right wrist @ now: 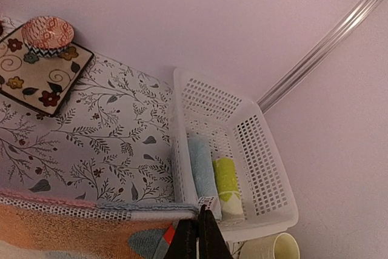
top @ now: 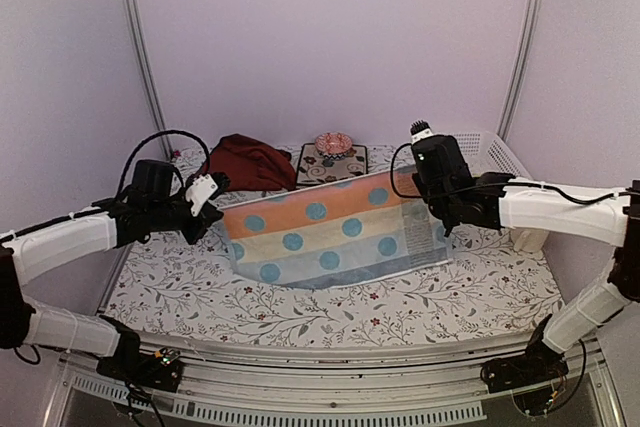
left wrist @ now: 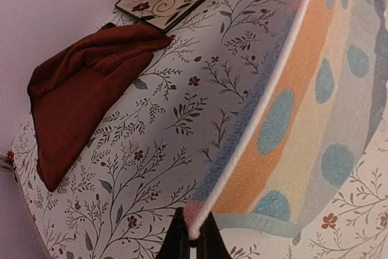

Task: Roll the towels
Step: Flatten out the towel at the center of the board.

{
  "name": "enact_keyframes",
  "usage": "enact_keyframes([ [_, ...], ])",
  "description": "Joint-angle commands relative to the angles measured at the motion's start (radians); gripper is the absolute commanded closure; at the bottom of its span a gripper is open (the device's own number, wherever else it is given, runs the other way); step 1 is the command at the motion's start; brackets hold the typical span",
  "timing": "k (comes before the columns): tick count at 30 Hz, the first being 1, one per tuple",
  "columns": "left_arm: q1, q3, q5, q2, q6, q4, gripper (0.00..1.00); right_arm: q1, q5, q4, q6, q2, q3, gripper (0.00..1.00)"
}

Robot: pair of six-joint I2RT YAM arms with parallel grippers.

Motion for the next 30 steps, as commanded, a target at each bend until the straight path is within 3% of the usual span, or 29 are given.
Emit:
enact_keyframes([
  [1,0.016,0.139,-0.135,0.236,-0.046,0.048,1.00,-0.138,-0.002,-0.002,0.012,0.246,0.075,0.98],
  [6,0.009,0.331,-0.164,0.511,-0.049,0.071,1.00,-0.188,0.041,0.182,-0.087,0.399,0.134,0.98],
  [11,0.009,0.434,-0.227,0.674,-0.035,0.129,1.00,-0.232,0.010,0.220,-0.147,0.466,0.224,0.98],
  [18,0.008,0.443,-0.260,0.702,0.017,0.243,1.00,-0.267,-0.012,0.255,-0.203,0.542,0.282,0.98],
  [24,0.010,0.586,-0.295,0.773,0.017,0.241,1.00,-0.318,-0.009,0.257,-0.242,0.579,0.344,0.98],
  [30,0.002,0.580,-0.312,0.769,0.045,0.303,1.00,-0.321,-0.019,0.280,-0.260,0.591,0.353,0.98],
])
